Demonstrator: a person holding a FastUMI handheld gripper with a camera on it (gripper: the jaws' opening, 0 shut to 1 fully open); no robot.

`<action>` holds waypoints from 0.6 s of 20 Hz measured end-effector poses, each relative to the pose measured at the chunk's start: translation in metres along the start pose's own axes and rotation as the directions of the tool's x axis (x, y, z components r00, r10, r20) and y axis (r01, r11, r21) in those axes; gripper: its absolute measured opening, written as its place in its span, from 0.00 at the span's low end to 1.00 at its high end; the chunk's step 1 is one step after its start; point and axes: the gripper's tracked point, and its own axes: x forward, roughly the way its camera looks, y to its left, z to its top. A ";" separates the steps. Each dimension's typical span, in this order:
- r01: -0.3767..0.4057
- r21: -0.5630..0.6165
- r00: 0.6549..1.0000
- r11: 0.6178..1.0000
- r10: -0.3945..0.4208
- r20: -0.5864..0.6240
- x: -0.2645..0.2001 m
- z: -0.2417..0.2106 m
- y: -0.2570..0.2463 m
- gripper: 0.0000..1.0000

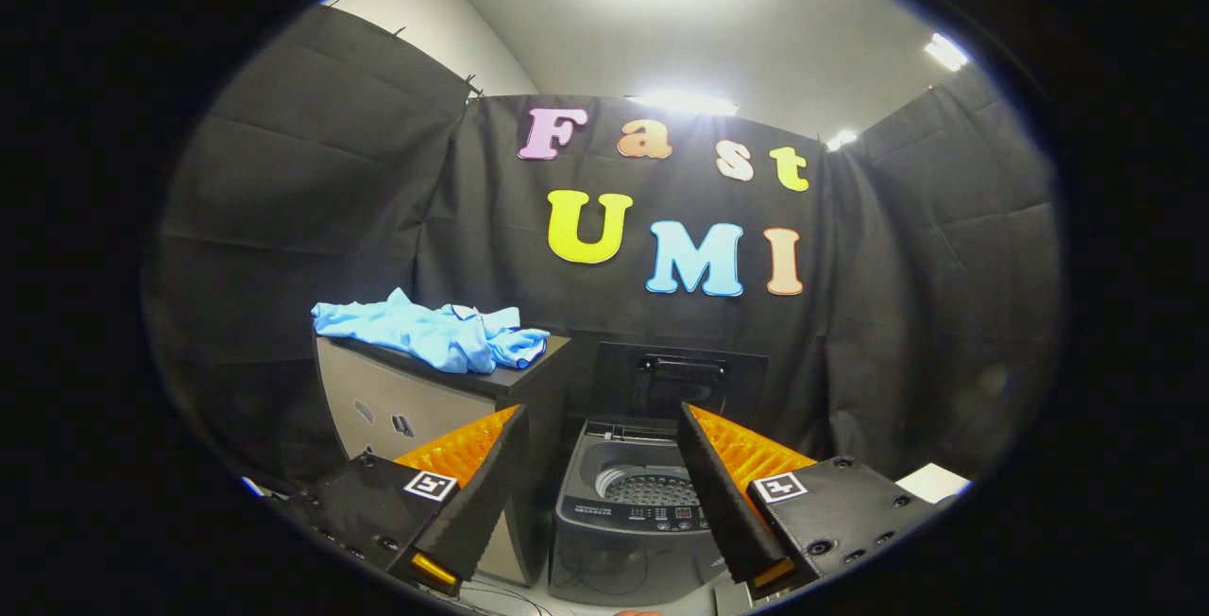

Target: Put the clothes into the washing machine and then close the washing machine lid.

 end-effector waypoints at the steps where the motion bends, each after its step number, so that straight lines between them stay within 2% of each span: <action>1: -0.002 -0.009 1.000 1.000 0.002 -0.006 0.000 -0.002 -0.001 0.98; 12: -0.023 -0.001 1.000 1.000 0.023 -0.015 0.011 0.009 0.010 0.98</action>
